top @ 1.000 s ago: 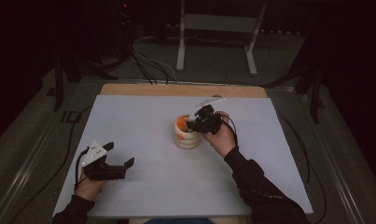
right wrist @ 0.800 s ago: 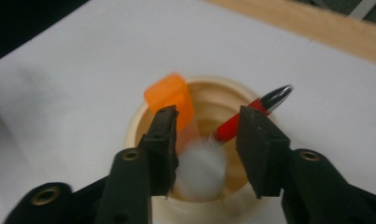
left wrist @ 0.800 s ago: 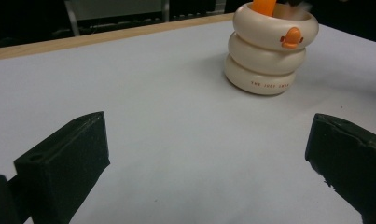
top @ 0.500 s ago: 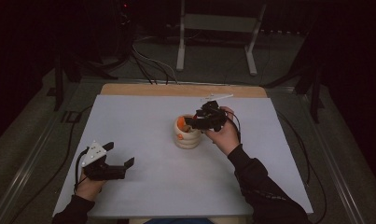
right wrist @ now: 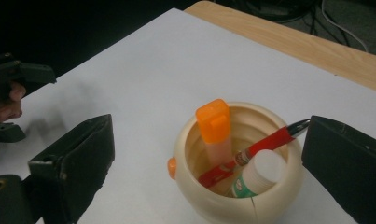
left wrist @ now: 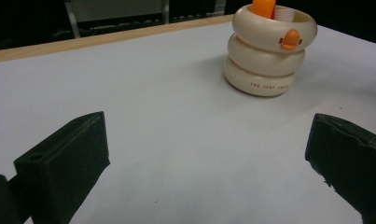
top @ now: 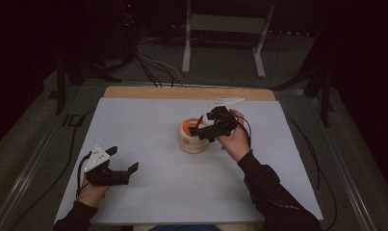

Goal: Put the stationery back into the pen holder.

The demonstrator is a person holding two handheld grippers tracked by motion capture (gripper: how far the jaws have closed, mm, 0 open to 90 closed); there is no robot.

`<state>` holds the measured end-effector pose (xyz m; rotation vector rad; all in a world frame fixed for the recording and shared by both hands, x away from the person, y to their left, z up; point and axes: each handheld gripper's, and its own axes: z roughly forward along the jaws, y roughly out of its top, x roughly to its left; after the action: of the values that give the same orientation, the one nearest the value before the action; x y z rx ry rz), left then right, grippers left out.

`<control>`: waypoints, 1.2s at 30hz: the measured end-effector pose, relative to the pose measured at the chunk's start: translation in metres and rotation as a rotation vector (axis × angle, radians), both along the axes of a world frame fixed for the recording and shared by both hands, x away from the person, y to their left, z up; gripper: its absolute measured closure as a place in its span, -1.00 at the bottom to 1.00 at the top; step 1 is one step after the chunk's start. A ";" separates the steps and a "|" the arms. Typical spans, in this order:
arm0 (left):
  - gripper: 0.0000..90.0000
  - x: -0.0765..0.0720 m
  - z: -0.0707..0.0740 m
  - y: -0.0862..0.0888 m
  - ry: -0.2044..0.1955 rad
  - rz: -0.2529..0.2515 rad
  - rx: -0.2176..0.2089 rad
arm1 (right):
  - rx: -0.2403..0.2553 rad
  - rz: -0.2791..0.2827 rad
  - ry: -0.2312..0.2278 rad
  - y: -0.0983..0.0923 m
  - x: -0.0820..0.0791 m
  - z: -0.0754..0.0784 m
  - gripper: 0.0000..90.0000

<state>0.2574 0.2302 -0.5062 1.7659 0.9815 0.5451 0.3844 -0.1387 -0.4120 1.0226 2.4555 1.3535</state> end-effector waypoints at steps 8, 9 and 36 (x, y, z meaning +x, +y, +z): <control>-1.00 0.000 0.000 -0.001 0.000 -0.002 0.002 | -0.002 -0.010 -0.033 -0.008 -0.005 0.003 -1.00; -1.00 0.000 0.000 -0.001 0.000 -0.002 0.002 | 0.000 -0.006 -0.029 -0.009 -0.006 0.003 -1.00; -1.00 -0.001 0.000 -0.001 -0.005 -0.010 0.001 | 0.007 -0.015 -0.078 -0.053 -0.023 -0.016 -1.00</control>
<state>0.2561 0.2295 -0.5061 1.7681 0.9693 0.5435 0.3613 -0.1917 -0.4279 0.9682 2.3840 1.3711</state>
